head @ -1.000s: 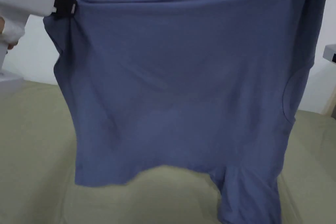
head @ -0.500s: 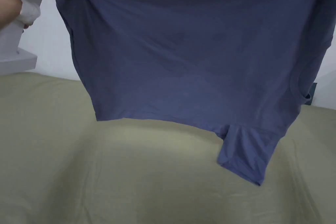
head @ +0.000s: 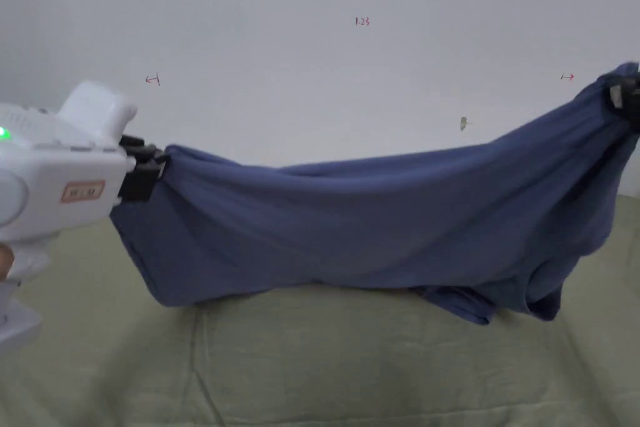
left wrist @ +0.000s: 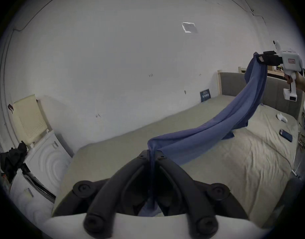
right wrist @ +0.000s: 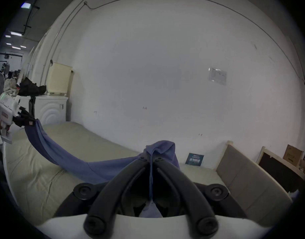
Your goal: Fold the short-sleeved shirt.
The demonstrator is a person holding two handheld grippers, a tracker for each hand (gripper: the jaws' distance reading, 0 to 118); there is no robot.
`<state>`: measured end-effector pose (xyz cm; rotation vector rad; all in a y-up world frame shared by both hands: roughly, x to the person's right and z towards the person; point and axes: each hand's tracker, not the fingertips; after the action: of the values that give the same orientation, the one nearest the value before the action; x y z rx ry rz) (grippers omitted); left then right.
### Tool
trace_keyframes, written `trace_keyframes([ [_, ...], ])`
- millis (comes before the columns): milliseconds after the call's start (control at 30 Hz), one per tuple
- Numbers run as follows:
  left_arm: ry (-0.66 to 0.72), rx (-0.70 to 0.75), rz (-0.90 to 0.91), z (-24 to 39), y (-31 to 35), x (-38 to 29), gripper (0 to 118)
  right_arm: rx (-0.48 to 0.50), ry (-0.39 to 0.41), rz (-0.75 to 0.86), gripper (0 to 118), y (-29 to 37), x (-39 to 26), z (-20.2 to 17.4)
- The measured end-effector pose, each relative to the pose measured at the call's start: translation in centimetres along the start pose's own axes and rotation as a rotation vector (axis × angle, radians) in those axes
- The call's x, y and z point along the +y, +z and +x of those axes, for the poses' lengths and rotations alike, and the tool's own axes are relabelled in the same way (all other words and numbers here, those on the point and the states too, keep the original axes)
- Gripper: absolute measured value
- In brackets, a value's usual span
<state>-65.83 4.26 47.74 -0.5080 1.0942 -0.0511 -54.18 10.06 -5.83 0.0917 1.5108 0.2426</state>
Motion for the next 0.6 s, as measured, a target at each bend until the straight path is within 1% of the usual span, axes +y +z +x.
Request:
trace_keyframes([
  [100,0.041,-0.021,-0.031,0.8,1.4,-3.4,5,0.050,0.035,-0.027,0,2.8,-2.6,-0.8],
  [133,0.055,-0.028,-0.037,1.1,2.0,-4.5,5,0.050,0.041,-0.032,0,4.1,-3.5,-1.4],
  [200,0.061,-0.045,-0.047,2.1,3.1,-6.9,5,0.087,0.033,-0.046,0,5.8,-5.6,-1.8],
  [233,0.064,-0.061,-0.058,3.0,3.8,-8.0,5,0.084,0.018,-0.056,0,6.7,-6.8,-2.1],
  [267,0.064,-0.063,-0.069,3.7,4.4,-9.3,5,0.105,-0.015,-0.075,0,7.8,-8.0,-2.7],
  [333,0.083,-0.106,-0.099,4.7,5.1,-11.6,5,0.114,-0.040,-0.116,0,9.4,-10.6,-3.3],
  [400,0.100,-0.157,-0.135,5.8,5.8,-13.9,5,0.120,-0.077,-0.176,0,10.9,-13.5,-3.9],
  [500,0.097,-0.185,-0.205,7.3,6.8,-17.2,5,0.154,-0.158,-0.290,0,12.8,-17.7,-4.5],
  [600,0.149,-0.224,-0.258,8.3,7.5,-20.7,5,0.154,-0.168,-0.358,0,14.8,-21.7,-5.2],
])
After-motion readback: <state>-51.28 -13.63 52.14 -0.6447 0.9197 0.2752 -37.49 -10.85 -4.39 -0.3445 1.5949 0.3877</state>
